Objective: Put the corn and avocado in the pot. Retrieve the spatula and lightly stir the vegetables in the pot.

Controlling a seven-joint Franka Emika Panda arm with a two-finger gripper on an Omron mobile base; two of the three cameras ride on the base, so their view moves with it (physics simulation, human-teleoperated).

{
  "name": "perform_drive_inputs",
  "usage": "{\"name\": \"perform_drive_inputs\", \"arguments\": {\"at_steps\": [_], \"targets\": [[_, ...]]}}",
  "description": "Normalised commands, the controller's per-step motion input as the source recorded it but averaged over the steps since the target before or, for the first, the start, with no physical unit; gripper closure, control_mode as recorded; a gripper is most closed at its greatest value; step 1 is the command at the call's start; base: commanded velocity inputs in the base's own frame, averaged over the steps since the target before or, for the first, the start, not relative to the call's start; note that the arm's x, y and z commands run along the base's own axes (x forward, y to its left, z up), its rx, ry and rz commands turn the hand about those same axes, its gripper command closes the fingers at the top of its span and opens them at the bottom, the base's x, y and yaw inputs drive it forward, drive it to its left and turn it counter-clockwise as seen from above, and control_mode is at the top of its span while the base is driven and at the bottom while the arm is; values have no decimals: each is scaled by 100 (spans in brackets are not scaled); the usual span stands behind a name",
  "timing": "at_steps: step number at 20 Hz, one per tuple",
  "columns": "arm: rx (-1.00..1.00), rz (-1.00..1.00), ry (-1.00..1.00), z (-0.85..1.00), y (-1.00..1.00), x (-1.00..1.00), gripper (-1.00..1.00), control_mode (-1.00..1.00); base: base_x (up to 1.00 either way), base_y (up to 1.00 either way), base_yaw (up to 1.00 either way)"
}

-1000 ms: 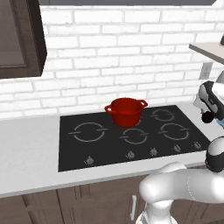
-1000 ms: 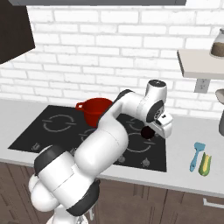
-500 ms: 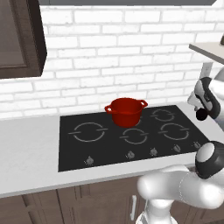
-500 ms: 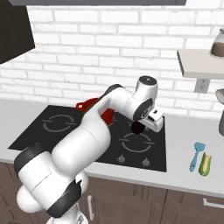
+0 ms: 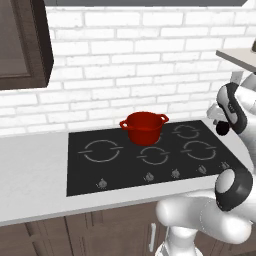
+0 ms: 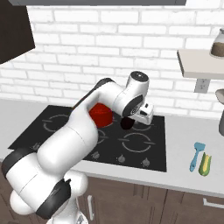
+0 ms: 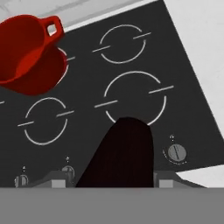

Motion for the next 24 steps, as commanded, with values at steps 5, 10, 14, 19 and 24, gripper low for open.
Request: {"name": "perform_drive_inputs", "arguments": {"at_steps": [5,10,14,19,24], "targets": [[-1,19,0,14,49,21,100,-100,0,0,0],[-7,12,-1,18,55,15,100,-100,0,0,0],[-14,6,-2,22,54,7,100,-100,0,0,0],[-15,1,-3,23,47,0,100,-100,0,0,0],[-9,4,-4,20,38,-5,100,-100,0,0,0]]}}
